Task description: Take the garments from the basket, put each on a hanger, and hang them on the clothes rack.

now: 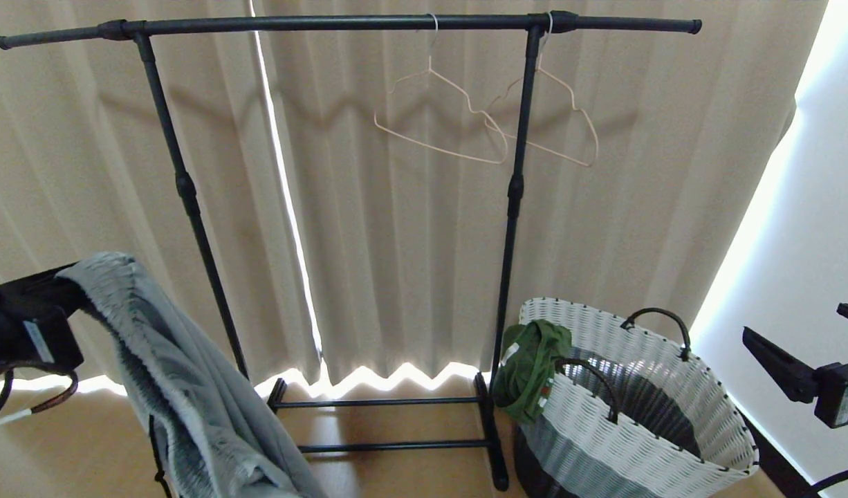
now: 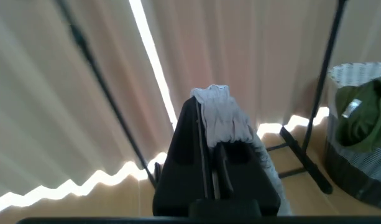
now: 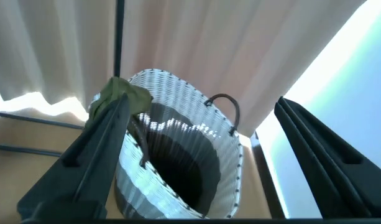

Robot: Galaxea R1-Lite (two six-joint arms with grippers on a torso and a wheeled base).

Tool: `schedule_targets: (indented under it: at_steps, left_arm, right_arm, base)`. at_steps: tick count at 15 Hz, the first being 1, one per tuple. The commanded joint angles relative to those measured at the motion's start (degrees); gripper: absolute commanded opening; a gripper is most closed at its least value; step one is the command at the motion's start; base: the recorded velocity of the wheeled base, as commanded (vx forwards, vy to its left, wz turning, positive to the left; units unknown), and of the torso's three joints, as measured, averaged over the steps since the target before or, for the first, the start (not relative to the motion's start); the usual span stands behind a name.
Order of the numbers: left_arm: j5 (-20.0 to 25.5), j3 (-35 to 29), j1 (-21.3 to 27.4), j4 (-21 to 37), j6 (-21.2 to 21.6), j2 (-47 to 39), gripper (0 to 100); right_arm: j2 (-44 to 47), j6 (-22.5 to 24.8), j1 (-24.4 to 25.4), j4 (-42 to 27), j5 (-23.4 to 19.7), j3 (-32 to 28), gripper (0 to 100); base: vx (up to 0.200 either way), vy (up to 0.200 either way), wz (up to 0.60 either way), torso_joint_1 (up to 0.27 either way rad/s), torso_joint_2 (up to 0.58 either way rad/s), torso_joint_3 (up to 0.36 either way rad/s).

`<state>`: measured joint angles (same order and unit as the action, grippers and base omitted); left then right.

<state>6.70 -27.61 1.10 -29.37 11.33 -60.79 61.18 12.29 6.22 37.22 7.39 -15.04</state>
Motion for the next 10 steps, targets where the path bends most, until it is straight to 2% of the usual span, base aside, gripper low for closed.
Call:
schedule_targets:
  at_steps: [1, 4, 6, 10]
  left_arm:
    - [0.24, 5.46, -2.24, -0.6, -1.57, 6.57, 0]
    - [1.56, 11.0, -2.42, -0.87, -2.71, 8.24, 0]
    - [2.61, 10.74, -2.42, -0.78, -6.84, 10.26, 0]
    - [4.9, 11.35, -1.98, -0.78, -6.05, 11.14, 0]
  right_arm:
    - [-4.06, 0.02, -0.59, -0.13, -0.09, 1.86, 100]
    - [-8.1, -0.42, -0.24, -0.13, -1.32, 7.48, 100]
    - [-10.74, -0.16, -0.06, -0.48, -1.76, 6.78, 100]
    - [-11.61, -0.07, -0.15, -0.74, -1.94, 6.78, 100]
  base:
    - [0.0, 0.0, 0.0, 0.0, 0.0, 0.0]
    - [0.0, 0.0, 0.0, 0.0, 0.0, 0.0]
    - [0.0, 0.0, 0.0, 0.0, 0.0, 0.0]
    - [0.0, 0.0, 0.0, 0.0, 0.0, 0.0]
